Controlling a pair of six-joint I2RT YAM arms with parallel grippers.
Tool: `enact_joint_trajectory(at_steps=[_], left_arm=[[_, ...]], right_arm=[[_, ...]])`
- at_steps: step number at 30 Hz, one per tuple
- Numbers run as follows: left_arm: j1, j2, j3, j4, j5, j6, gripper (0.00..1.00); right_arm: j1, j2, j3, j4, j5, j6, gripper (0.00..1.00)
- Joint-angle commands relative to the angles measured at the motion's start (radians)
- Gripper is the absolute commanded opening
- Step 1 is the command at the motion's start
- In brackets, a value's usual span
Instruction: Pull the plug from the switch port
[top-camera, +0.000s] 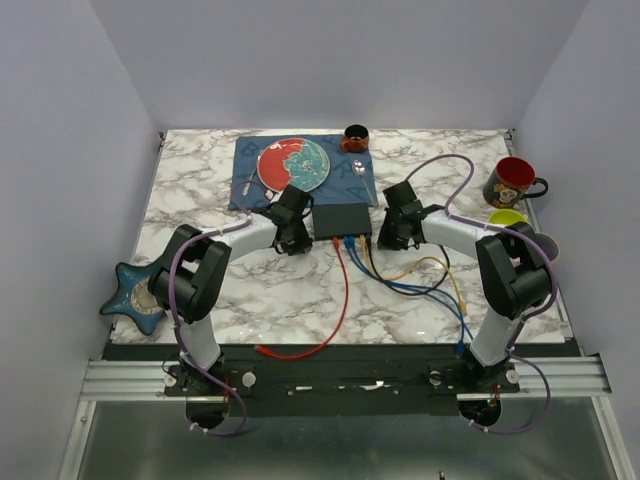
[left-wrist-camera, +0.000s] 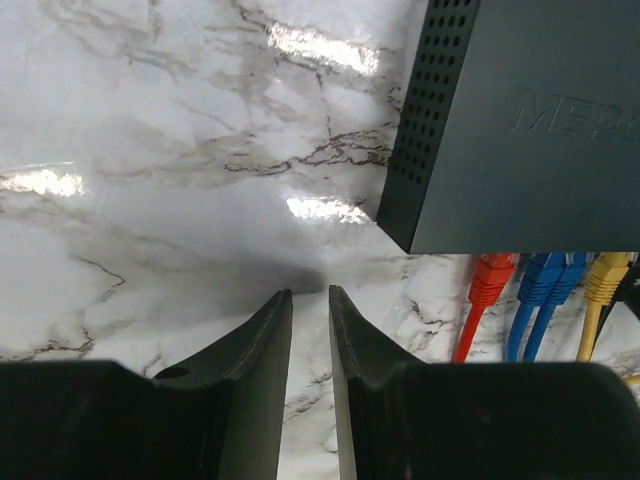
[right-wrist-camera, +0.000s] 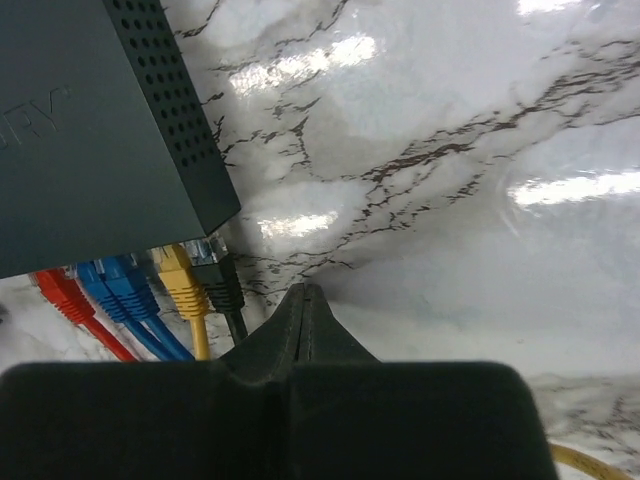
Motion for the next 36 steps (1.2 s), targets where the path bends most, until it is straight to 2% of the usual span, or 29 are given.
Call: enact_joint_trajectory(at_steps=[1, 13, 18, 20, 21, 22, 23, 25, 26, 28, 29, 32, 34, 36], left_arm=[[0.012, 0.04, 0.015, -0.012, 0.006, -0.01, 0.33], [0.052, -0.041, -0.025, -0.038, -0.055, -0.019, 0.34], [0.069, -0.107, -0.023, -0.082, -0.095, -0.003, 0.35], [0.069, -0.161, -0.022, -0.104, -0.123, 0.006, 0.39], [0.069, -0.179, -0.017, -0.112, -0.147, 0.01, 0.48], [0.069, -0.213, -0.013, -0.119, -0.164, 0.013, 0.53], [0.069, -0.231, -0.009, -0.13, -0.175, 0.015, 0.58], [0.069, -0.27, 0.004, -0.139, -0.201, 0.012, 0.93], [0.069, -0.281, 0.007, -0.135, -0.201, 0.013, 0.99], [0.069, -0.291, 0.015, -0.122, -0.18, 0.021, 0.99], [0.069, -0.297, 0.015, -0.095, -0.17, 0.021, 0.99], [0.069, -0.346, -0.048, 0.047, -0.118, 0.014, 0.99], [0.066, -0.411, -0.124, 0.13, -0.112, 0.001, 0.99], [0.052, -0.466, -0.224, 0.3, -0.129, 0.004, 0.99]], right_arm=[[0.011, 0.049, -0.047, 0.073, -0.106, 0.016, 0.01], [0.111, 0.095, -0.056, 0.145, -0.185, 0.089, 0.01], [0.115, 0.025, -0.065, 0.113, -0.081, 0.091, 0.01], [0.112, -0.024, -0.079, 0.101, 0.002, 0.077, 0.01], [0.111, -0.049, -0.096, 0.09, 0.033, 0.062, 0.02], [0.111, -0.101, -0.105, 0.086, 0.062, 0.051, 0.06], [0.111, -0.126, -0.116, 0.085, 0.115, 0.04, 0.19], [0.111, -0.197, -0.145, 0.082, 0.168, 0.004, 0.4], [0.111, -0.218, -0.153, 0.081, 0.212, -0.006, 0.59], [0.111, -0.259, -0.165, 0.084, 0.243, -0.033, 0.75], [0.111, -0.29, -0.174, 0.088, 0.254, -0.042, 0.88], [0.111, -0.345, -0.2, 0.144, 0.249, -0.107, 0.96], [0.112, -0.38, -0.223, 0.197, 0.245, -0.162, 0.98], [0.111, -0.432, -0.266, 0.268, 0.245, -0.197, 1.0]])
